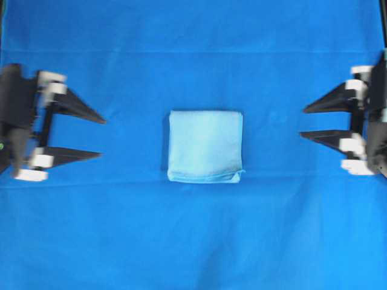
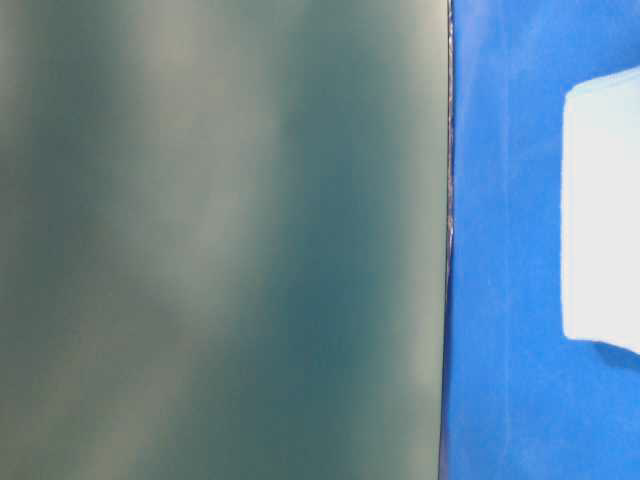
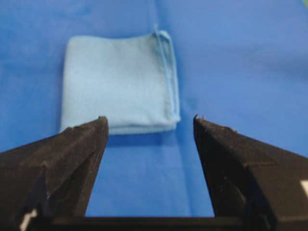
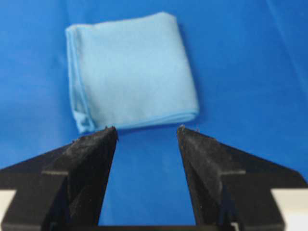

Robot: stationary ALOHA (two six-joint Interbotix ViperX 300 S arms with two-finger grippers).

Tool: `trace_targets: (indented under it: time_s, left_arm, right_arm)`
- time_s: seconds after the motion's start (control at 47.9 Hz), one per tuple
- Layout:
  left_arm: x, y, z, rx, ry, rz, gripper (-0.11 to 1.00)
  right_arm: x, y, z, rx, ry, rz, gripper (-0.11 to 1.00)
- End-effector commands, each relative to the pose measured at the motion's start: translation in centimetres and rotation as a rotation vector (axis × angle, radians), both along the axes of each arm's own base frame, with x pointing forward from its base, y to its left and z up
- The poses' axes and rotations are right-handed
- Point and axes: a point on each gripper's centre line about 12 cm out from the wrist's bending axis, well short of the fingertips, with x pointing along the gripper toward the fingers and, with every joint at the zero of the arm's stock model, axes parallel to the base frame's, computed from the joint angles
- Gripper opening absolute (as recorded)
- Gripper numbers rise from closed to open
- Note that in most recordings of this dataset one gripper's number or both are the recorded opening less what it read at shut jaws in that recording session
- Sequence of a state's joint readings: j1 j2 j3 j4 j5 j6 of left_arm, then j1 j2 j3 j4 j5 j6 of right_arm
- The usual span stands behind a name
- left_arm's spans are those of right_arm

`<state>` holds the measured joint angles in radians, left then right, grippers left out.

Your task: Fold the light blue towel.

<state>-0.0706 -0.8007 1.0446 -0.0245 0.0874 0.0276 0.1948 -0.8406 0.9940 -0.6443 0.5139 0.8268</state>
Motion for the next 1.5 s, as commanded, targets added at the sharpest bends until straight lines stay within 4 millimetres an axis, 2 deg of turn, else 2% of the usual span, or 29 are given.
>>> trace_targets:
  time_s: [0.0,0.209,0.397,0.606,1.483]
  left_arm:
    - [-1.6,0.5,0.1,-0.004,-0.050,0.019,0.68]
    - [-5.5,1.3,-2.9,-0.010,-0.105,0.054,0.68]
    - [-7.4,1.7,-4.9,-0.025,-0.128,0.081,0.67]
    - [-7.5,1.9,-4.9,-0.024,-0.131,0.093,0.67]
    - [-7.5,1.9,-5.0,-0.024,-0.130,0.094,0.67]
  right_arm:
    - [-1.3,-0.1,0.2,0.003,-0.060,0.017,0.58]
    - [-4.0,-0.5,-1.9,0.027,-0.149,0.045,0.58]
    - [-5.1,-1.4,-4.1,0.043,-0.174,0.008,0.58]
    - [-4.9,-2.0,-5.0,0.044,-0.161,-0.018,0.58]
    - [-4.9,-2.0,-4.8,0.043,-0.169,-0.020,0.58]
